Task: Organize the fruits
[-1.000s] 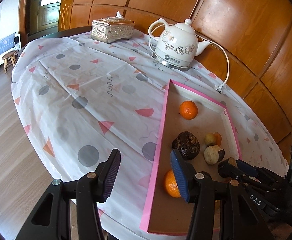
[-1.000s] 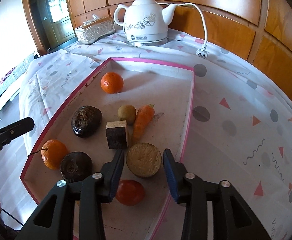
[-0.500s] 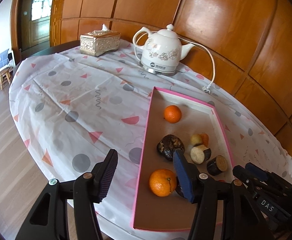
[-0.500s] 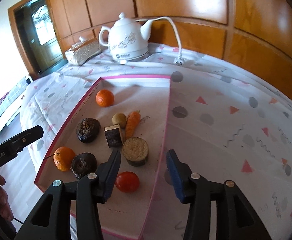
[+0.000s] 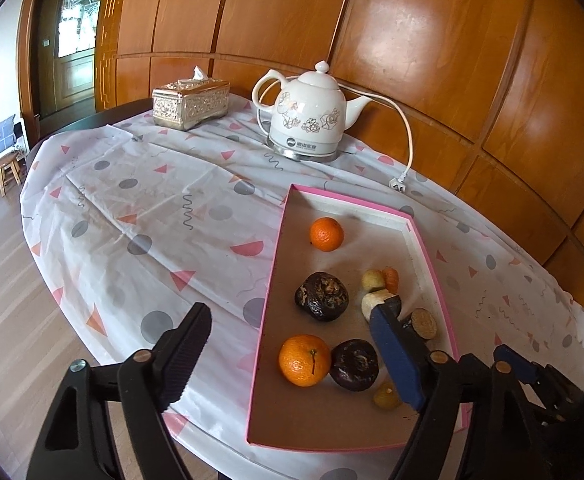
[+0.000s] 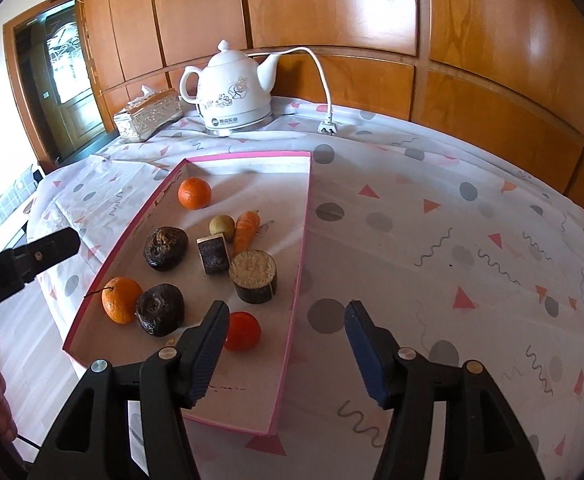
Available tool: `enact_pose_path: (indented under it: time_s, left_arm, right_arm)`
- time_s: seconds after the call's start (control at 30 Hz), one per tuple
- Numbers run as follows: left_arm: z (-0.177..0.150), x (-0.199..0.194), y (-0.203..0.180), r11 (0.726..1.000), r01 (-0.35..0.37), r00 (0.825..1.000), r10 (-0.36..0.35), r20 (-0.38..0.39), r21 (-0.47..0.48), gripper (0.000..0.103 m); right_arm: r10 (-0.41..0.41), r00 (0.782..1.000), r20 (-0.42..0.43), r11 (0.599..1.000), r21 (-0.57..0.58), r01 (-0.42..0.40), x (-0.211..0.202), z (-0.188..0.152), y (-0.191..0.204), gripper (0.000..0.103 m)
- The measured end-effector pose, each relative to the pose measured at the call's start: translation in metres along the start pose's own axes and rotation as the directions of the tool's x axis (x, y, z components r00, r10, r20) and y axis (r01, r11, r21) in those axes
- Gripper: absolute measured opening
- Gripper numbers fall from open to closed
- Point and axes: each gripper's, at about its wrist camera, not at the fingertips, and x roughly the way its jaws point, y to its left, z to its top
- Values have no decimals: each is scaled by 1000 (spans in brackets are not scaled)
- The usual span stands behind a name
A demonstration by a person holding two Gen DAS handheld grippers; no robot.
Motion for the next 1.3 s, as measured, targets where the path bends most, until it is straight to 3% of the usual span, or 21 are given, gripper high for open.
enact_pose_path:
  time_s: [0.37,1.3]
  left_arm:
    - [1,-14,-13,998,-33,998,30,59,59,103]
    - [2,-17,-20,993,-90,994,85,67,80,103]
  right_arm:
    - [-19,999,37,1000,7,19,-10,-1,-4,61]
    - [-22,999,41,1000,13,22,-12,-3,-6,61]
